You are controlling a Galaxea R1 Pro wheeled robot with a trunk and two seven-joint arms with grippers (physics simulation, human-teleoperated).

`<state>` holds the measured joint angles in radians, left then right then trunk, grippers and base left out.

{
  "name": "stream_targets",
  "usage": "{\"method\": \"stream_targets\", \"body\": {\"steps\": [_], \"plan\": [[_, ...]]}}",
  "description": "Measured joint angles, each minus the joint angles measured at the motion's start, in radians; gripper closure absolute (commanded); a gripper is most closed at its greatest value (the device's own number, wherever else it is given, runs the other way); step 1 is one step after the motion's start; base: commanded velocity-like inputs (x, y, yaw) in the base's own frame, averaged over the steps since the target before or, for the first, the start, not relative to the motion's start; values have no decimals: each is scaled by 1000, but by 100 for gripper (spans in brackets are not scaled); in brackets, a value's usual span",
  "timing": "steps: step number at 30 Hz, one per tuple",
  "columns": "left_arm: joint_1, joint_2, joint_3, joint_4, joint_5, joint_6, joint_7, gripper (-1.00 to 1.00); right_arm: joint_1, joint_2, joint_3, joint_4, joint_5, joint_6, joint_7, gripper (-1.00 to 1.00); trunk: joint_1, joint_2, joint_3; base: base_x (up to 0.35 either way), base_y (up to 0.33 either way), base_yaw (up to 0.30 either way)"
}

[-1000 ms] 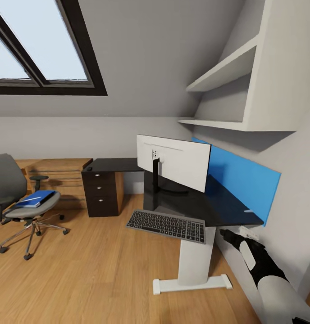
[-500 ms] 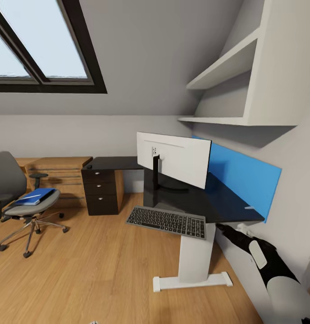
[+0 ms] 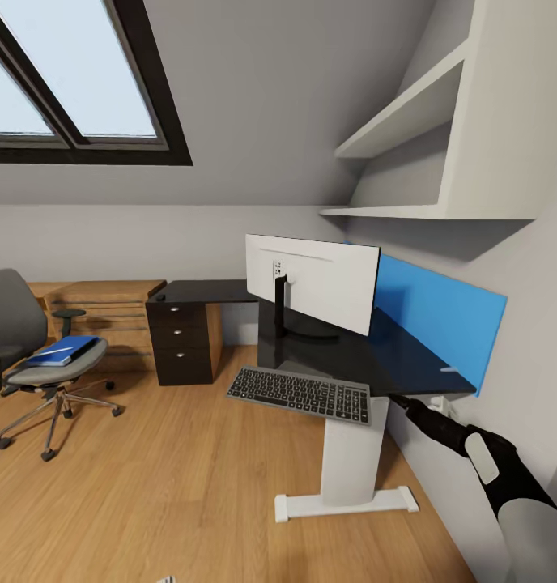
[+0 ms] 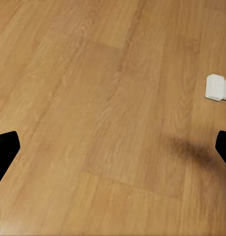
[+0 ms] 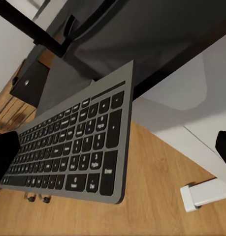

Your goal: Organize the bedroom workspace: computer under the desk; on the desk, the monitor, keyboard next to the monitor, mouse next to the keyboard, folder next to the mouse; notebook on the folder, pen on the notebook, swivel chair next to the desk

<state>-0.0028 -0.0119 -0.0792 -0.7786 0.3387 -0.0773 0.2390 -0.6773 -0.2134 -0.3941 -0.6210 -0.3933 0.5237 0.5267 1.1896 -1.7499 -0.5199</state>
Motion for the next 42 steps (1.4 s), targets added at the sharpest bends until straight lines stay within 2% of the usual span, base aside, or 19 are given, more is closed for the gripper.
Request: {"method": "stream_targets", "body": {"steps": [4, 5, 6, 7, 9, 11, 13, 14, 17, 18, 20, 22, 23, 27, 32, 39, 41, 42], "plan": [[0, 0, 2, 0, -1, -3, -2, -100, 0, 1, -13, 0, -15, -4, 22, -100, 0, 0, 0, 0, 0, 0], [0, 0, 2, 0, -1, -3, -2, -100, 0, 1, -21, 2, -28, -5, 34, -100, 0, 0, 0, 0, 0, 0], [0, 0, 2, -2, -1, -3, 0, -100, 0, 1, -33, 5, -65, -6, 56, -100, 0, 0, 0, 0, 0, 0], [0, 0, 2, -6, -1, -3, 1, -100, 0, 1, -35, 6, -76, -6, 60, -100, 0, 0, 0, 0, 0, 0], [0, 1, 2, -74, -2, 2, 3, -100, 0, 1, -38, 11, -113, -7, 71, -100, 0, 0, 0, 0, 0, 0], [0, 2, 2, -169, -2, 25, 4, -100, 0, 1, -39, 21, -130, -7, 75, -100, 0, 0, 0, 0, 0, 0], [0, 2, 1, -273, 2, 93, 5, -100, 0, 1, -40, 37, -139, -7, 78, -100, 0, 0, 0, 0, 0, 0], [0, 2, 2, -342, 2, 172, 5, -100, 0, 1, -40, 44, -142, -7, 79, -100, 0, 0, 0, 0, 0, 0], [0, 1, 9, -443, 1, 329, 4, -100, 0, 0, -40, 50, -145, -7, 80, -100, 0, 0, 0, 0, 0, 0], [0, 1, 25, -501, 3, 432, 4, -100, 0, 0, -40, 52, -146, -7, 80, -100, 0, 0, 0, 0, 0, 0], [0, -2, 46, -567, 10, 524, 3, -100, 0, 0, -40, 54, -147, -7, 80, -100, 0, 0, 0, 0, 0, 0], [0, -6, 62, -634, 23, 589, 3, -100, 0, 0, -41, 56, -147, -7, 81, -100, 0, 0, 0, 0, 0, 0], [0, -13, 72, -691, 41, 630, 3, -100, 0, 0, -40, 56, -148, -7, 81, -100, 0, 0, 0, 0, 0, 0], [0, -24, 85, -769, 86, 681, 2, -100, 0, 0, -40, 59, -147, -7, 80, -100, 0, 0, 0, 3, 0, 0], [0, -27, 91, -776, 111, 697, 1, -100, 0, 0, -40, 60, -147, -7, 80, -100, 0, 0, 0, 141, 0, 0], [0, -24, 98, -758, 116, 697, -2, -100, 0, 0, -40, 77, -147, -8, 79, -100, 0, 0, 0, 244, 0, 0], [0, -23, 107, -756, 116, 699, 3, -100, 0, 1, -39, 106, -147, -8, 77, -100, 0, 0, 0, 70, 0, 0], [0, -24, 128, -758, 116, 700, 4, -100, 0, 1, -39, 118, -147, -8, 77, -100, 0, 0, 0, 44, 0, 0]]}}
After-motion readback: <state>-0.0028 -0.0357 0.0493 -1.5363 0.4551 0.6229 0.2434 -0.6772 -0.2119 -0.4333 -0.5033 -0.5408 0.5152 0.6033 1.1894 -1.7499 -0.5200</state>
